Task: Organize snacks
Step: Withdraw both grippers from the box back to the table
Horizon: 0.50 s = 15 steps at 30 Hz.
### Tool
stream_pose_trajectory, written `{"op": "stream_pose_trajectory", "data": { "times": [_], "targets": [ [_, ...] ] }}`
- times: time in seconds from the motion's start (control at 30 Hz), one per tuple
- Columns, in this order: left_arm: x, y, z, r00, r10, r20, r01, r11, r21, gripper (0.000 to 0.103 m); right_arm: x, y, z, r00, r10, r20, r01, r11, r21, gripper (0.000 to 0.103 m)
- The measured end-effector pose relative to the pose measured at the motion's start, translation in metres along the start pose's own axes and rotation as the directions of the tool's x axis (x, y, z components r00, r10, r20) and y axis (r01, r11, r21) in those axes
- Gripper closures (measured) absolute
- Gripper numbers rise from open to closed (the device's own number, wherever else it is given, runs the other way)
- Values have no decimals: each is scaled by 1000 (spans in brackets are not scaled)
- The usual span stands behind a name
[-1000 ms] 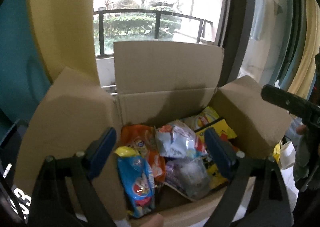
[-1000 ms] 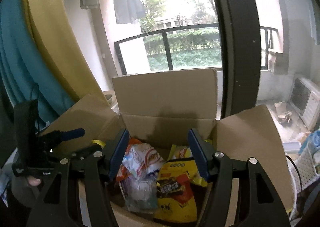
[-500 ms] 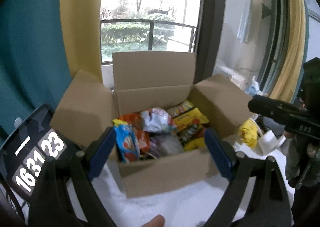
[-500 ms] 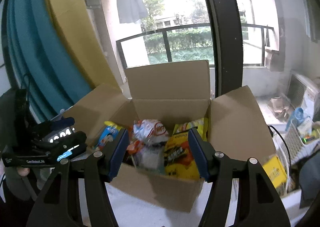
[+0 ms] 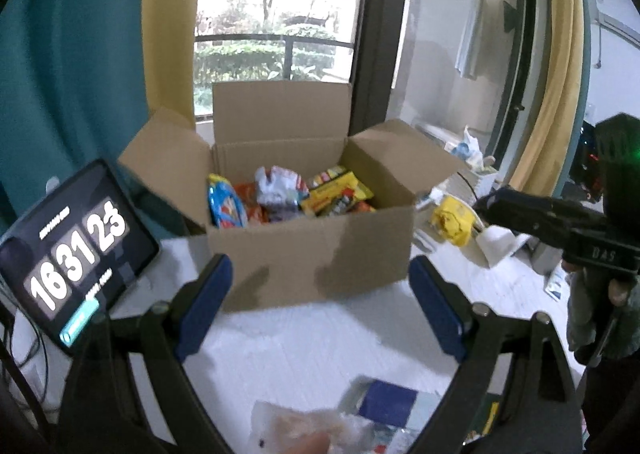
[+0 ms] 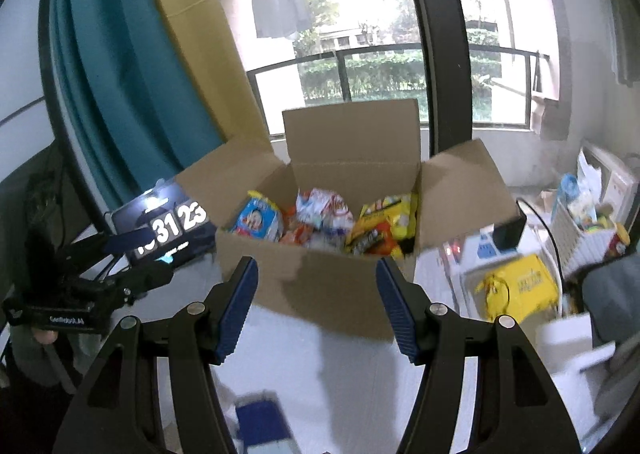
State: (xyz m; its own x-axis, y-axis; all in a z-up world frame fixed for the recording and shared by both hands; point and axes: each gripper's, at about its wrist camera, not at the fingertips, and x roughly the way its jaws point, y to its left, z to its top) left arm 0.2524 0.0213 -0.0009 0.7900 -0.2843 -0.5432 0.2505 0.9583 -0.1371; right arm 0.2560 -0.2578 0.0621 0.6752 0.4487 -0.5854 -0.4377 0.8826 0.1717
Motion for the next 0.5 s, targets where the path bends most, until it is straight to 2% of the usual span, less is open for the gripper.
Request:
{"op": "stream_pose_trajectory", "data": {
  "times": [0.5],
  "targets": [
    [-21,-21,-77,994,-56,-99,50,996,-70,12,-37,2,-84,995,13,-103,-7,998,56,38]
  ]
}}
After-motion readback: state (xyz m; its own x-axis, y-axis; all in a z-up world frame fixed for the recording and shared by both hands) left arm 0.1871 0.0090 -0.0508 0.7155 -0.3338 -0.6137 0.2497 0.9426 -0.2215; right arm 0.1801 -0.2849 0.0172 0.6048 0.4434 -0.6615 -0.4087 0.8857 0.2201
